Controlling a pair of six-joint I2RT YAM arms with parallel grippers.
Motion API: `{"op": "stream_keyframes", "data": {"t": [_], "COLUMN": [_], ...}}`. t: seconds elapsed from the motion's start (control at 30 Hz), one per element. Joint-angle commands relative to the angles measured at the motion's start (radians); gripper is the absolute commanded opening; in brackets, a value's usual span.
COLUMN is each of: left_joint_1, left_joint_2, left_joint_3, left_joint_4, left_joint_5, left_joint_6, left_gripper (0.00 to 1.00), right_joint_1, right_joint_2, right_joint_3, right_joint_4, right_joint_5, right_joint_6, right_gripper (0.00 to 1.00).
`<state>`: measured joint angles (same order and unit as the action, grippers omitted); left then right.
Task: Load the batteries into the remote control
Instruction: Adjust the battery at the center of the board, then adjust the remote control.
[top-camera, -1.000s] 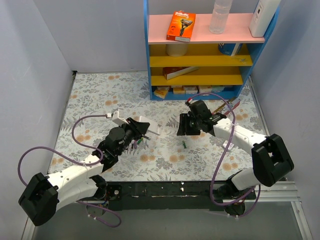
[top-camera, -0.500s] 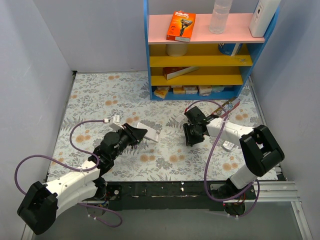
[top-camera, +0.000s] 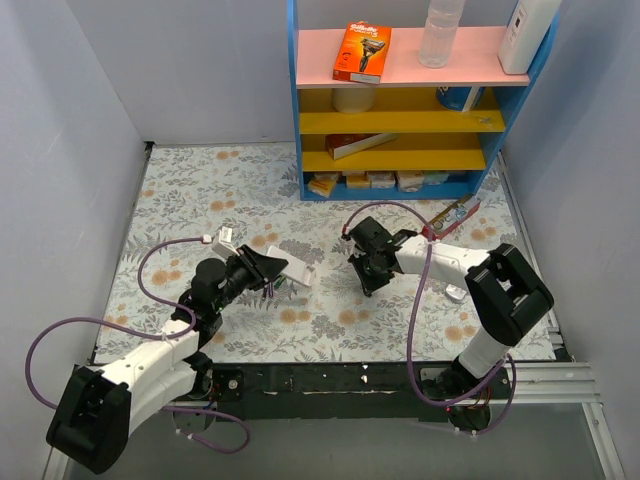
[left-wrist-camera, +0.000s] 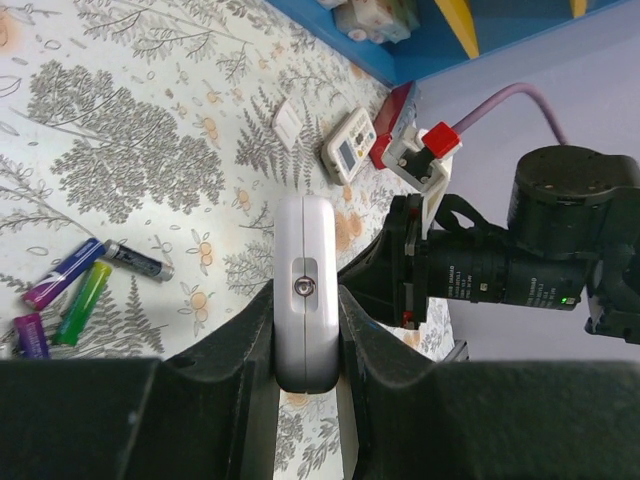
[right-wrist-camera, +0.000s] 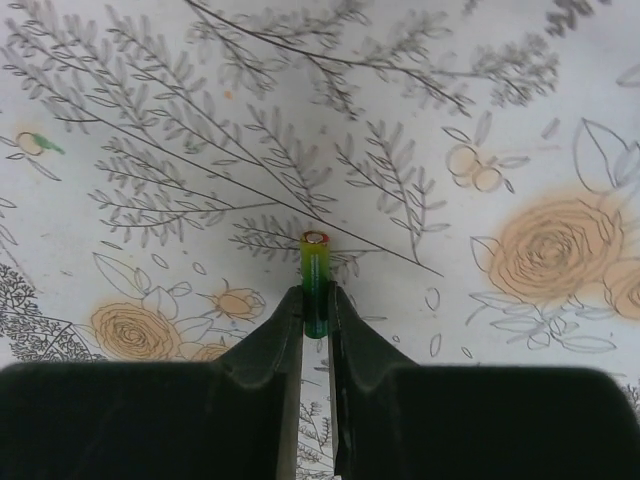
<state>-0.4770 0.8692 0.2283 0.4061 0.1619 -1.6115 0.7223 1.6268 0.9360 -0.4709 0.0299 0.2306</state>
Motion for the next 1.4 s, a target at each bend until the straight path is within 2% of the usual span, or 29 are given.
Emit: {"op": "stream_keyframes", "data": {"t": [0.0, 0.2, 0.43, 0.5, 0.53, 0.63, 0.7, 0.8, 0.97, 1.07, 1.2, 1.37], "left_joint_1": [0.080, 0.123, 0.127, 0.127, 0.127, 0.127, 0.127, 0.127, 0.127, 0.127, 0.127, 0.126], "left_joint_2": [0.019, 0.013, -0.002, -0.012, -0.024, -0.044, -0.064, -0.088, -0.108, -0.110, -0.087, -0.079], "left_joint_3": [-0.027, -0.015, 0.014, 0.019, 0.022, 0.039, 0.049, 0.058, 0.069, 0.054, 0.043, -0.006], "left_joint_4": [0.042, -0.001, -0.072, -0.090, -0.101, -0.151, -0.183, -0.214, -0.225, -0.155, -0.031, 0.158], "left_joint_5": [0.183, 0.251, 0.251, 0.245, 0.242, 0.235, 0.237, 0.243, 0.295, 0.391, 0.453, 0.426], "left_joint_6": [0.019, 0.056, 0.099, 0.102, 0.104, 0.116, 0.124, 0.133, 0.150, 0.141, 0.085, -0.054], "left_gripper": [0.00, 0.00, 0.00, 0.00, 0.00, 0.00, 0.00, 0.00, 0.00, 0.00, 0.00, 0.00], "right_joint_1": [0.061, 0.097, 0.103, 0.104, 0.104, 0.104, 0.097, 0.071, 0.026, 0.022, 0.022, 0.022], "right_joint_2": [0.080, 0.127, 0.119, 0.091, 0.081, 0.030, -0.013, -0.071, -0.183, -0.286, -0.401, -0.441], "right_joint_3": [0.060, 0.112, 0.144, 0.159, 0.165, 0.181, 0.185, 0.156, 0.035, -0.020, -0.043, -0.055], "right_joint_4": [-0.061, -0.104, -0.146, -0.150, -0.153, -0.161, -0.170, -0.150, -0.066, 0.035, 0.144, 0.257], "right_joint_5": [-0.013, -0.002, -0.001, 0.005, 0.008, 0.050, 0.103, 0.093, -0.020, -0.170, -0.295, -0.344], "right_joint_6": [-0.137, -0.195, -0.226, -0.209, -0.198, -0.113, -0.013, 0.106, 0.182, 0.147, 0.107, 0.255], "right_gripper": [0.19, 0.28, 0.46, 0.55, 0.63, 0.74, 0.77, 0.77, 0.68, 0.68, 0.69, 0.71]}}
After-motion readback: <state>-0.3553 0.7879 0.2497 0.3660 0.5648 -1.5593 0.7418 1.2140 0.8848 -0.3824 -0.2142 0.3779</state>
